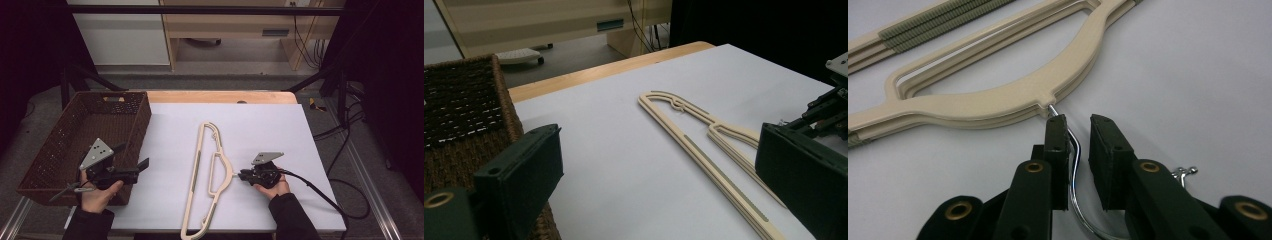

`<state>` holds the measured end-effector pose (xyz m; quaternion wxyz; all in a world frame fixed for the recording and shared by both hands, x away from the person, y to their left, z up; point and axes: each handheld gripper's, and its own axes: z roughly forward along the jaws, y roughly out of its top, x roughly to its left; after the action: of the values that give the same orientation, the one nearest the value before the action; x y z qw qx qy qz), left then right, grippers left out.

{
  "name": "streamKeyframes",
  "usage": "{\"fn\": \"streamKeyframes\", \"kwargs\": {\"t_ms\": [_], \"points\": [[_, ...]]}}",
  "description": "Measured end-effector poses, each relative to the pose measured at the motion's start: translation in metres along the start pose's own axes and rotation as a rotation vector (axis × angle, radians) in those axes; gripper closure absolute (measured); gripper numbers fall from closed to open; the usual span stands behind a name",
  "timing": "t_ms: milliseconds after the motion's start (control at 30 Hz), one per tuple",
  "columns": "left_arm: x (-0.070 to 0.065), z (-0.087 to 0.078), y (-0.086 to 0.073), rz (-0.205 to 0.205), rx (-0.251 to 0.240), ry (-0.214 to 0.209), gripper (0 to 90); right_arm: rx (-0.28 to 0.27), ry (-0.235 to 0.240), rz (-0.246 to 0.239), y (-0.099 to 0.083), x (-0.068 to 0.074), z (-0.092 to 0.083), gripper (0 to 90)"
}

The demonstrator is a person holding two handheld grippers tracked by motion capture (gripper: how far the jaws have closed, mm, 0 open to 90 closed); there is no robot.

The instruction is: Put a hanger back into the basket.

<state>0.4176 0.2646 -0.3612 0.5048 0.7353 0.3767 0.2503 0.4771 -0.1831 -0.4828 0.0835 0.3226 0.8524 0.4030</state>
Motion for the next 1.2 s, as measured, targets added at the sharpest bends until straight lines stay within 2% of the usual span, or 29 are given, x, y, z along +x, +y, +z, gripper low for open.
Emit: {"fn": "streamKeyframes", "kwargs": {"t_ms": [67,200,467,633,833,967,1200], "points": [[-0.002,0.002,-0.001,0.002,0.008,-0.003,4.8,0.001,0.013,-0.004,0.000,0.000,0.000,83.3],[-0.004,0.006,-0.002,0.007,0.017,-0.011,4.8,-0.008,0.015,-0.012,0.001,0.000,-0.002,85.5],[-0.011,0.013,-0.003,0.020,0.038,-0.024,4.8,-0.019,0.020,-0.009,0.003,0.000,-0.006,86.5],[-0.021,0.021,-0.005,0.028,0.055,-0.043,4.9,-0.033,0.029,-0.007,0.006,0.000,-0.012,86.9],[-0.044,0.040,-0.009,0.051,0.107,-0.074,5.1,-0.036,0.026,-0.031,0.010,0.002,-0.016,87.0],[-0.061,0.054,-0.013,0.067,0.143,-0.101,5.7,-0.038,0.030,-0.029,0.012,0.004,-0.020,87.2],[-0.090,0.077,-0.017,0.081,0.207,-0.168,6.6,-0.026,0.020,-0.045,0.017,0.007,-0.024,87.3]]}}
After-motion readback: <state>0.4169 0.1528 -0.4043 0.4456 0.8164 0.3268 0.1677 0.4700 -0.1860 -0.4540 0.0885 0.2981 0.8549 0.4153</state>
